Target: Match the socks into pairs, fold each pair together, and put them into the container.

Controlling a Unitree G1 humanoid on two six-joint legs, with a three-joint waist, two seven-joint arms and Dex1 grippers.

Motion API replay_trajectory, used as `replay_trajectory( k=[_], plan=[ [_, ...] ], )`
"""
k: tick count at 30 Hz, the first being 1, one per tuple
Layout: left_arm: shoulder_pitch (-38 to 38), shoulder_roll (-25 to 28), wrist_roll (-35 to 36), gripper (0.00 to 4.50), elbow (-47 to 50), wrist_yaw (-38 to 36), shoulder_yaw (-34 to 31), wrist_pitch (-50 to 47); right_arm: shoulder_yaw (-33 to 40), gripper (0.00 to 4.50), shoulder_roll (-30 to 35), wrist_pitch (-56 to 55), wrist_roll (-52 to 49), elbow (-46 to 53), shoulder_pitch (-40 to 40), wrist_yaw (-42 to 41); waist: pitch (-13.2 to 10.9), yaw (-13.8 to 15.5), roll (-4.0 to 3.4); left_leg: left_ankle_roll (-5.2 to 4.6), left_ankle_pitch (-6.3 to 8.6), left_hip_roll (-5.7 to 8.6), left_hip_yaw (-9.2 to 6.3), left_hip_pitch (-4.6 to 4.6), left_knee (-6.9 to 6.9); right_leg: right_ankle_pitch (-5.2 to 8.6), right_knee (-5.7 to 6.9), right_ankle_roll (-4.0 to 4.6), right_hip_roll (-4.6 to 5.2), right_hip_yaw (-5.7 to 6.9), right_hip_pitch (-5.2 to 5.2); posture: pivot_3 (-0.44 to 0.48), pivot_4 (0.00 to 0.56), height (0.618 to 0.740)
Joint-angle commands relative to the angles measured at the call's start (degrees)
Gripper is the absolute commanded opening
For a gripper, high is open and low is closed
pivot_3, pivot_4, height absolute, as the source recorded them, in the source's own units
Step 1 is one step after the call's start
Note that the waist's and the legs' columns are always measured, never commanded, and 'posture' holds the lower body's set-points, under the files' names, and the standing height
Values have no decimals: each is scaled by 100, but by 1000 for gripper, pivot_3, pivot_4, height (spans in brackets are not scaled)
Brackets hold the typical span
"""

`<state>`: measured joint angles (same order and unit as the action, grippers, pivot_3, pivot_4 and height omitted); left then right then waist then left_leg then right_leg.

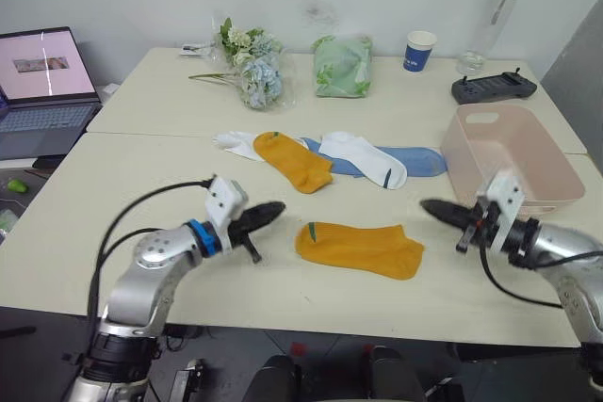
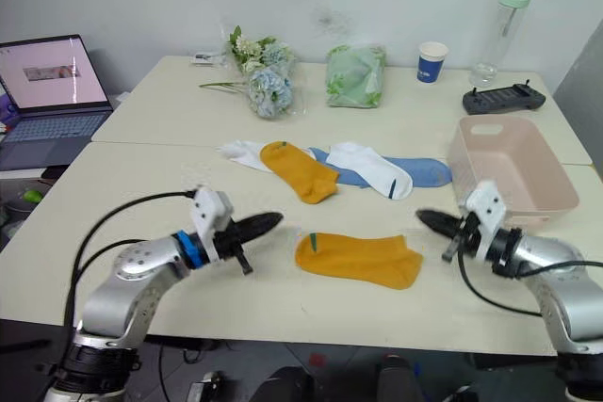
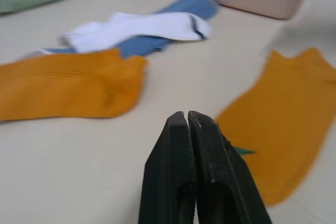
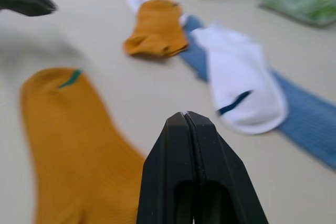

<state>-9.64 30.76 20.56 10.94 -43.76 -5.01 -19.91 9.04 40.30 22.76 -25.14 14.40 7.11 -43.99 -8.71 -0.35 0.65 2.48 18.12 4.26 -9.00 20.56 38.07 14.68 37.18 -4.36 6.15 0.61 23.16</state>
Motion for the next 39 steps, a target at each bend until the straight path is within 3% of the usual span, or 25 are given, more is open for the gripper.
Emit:
replay_trajectory(
  k=[1, 5, 11, 25, 29, 34, 39],
  plan=[
    [65, -157, 61, 1468, -198, 508, -537, 162, -45, 909, -79, -405, 464, -305, -79, 215, 0, 6, 0, 0, 0, 2, 1, 3, 0, 0, -2, 0, 1, -1, 2, 0, 150, 740],
    [384, -312, -209, 2701, -680, 901, -893, 729, -204, 2298, -362, -710, 811, -537, -181, 462, 0, 1, -1, 0, 0, 2, 1, 4, 0, 0, -3, 0, 3, 0, 4, 0, 150, 740],
    [747, -458, -233, 4500, -659, 1106, -949, 953, -191, 4377, -688, -905, 1038, -822, -50, 723, 0, -5, -1, 0, 0, 2, 3, 3, 4, -3, 3, 4, 2, -5, 5, 0, 150, 740],
    [821, -374, -373, 4500, -689, 1060, -826, 1108, -260, 4464, -540, -966, 1164, -876, 14, 571, 0, -11, -2, 0, 0, 1, 4, 3, 2, -2, 2, 4, 2, -4, 6, 0, 150, 740],
    [795, -395, -355, 4500, -483, 1031, -743, 1022, -307, 4464, -616, -699, 964, -441, -37, 507, 0, -14, -2, 0, 0, 0, 3, 3, 2, -3, 3, 4, 1, -4, 6, 0, 150, 740],
    [258, -278, -626, 4500, -654, 666, -115, 1031, -375, 4464, -634, -378, 893, -38, -79, 497, 0, 3, -1, 0, 0, 2, 2, 4, 3, -3, 1, 4, 2, -3, 4, 0, 150, 740],
    [-1106, -549, -1180, 4500, -1841, 438, 775, 1165, -480, 4464, -647, -106, 863, 362, -143, 523, 0, 21, 0, 0, 0, 5, 2, 7, 4, -3, 0, 4, 2, 1, 4, 0, 150, 740]
  ],
)
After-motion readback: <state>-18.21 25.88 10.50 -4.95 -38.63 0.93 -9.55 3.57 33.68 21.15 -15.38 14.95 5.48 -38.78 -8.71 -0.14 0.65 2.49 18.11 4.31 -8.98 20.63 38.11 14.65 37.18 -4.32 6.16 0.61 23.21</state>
